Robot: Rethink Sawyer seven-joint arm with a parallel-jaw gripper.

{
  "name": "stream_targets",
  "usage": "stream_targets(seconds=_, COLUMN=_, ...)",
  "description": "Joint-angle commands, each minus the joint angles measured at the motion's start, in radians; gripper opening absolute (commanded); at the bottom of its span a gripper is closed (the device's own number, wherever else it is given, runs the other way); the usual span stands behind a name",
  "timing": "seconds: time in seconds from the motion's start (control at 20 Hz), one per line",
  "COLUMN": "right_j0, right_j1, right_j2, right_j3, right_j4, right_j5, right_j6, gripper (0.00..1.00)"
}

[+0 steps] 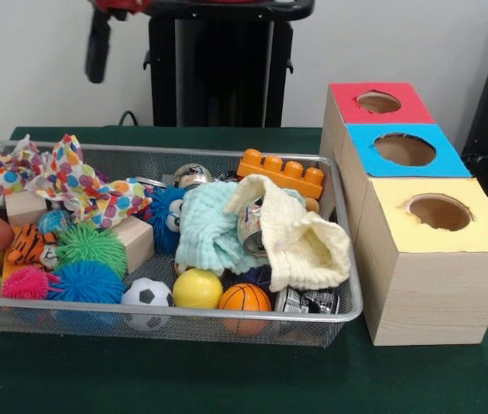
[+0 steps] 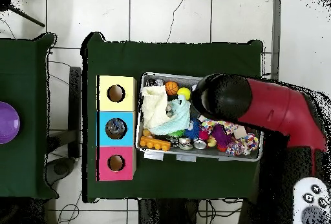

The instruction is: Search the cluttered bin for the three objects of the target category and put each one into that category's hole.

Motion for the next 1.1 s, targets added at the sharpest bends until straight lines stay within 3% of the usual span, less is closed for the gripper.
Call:
stream_targets(seconds=0.05, right_j0=-0.071, right_j1=0.008, right_j2=0.134, right_j3=-0.063, right_j4=-0.067, right_j5=0.082, right_j6=-0.361, gripper=0.0)
stream_targets(seconds=0.8, right_j0=-0.109, right_j1=0.025, right_j2=0.18, right_j3=-0.04, right_j4=-0.091, right_j5=0.039, right_j6=-0.359, gripper=0.0)
stream_targets(seconds=1.1, right_j0=-0.093, right_j1=0.071, right_j2=0.163, right_j3=0.027, right_j4=-0.041, right_j5=0.024, right_j6=-0.196, gripper=0.0)
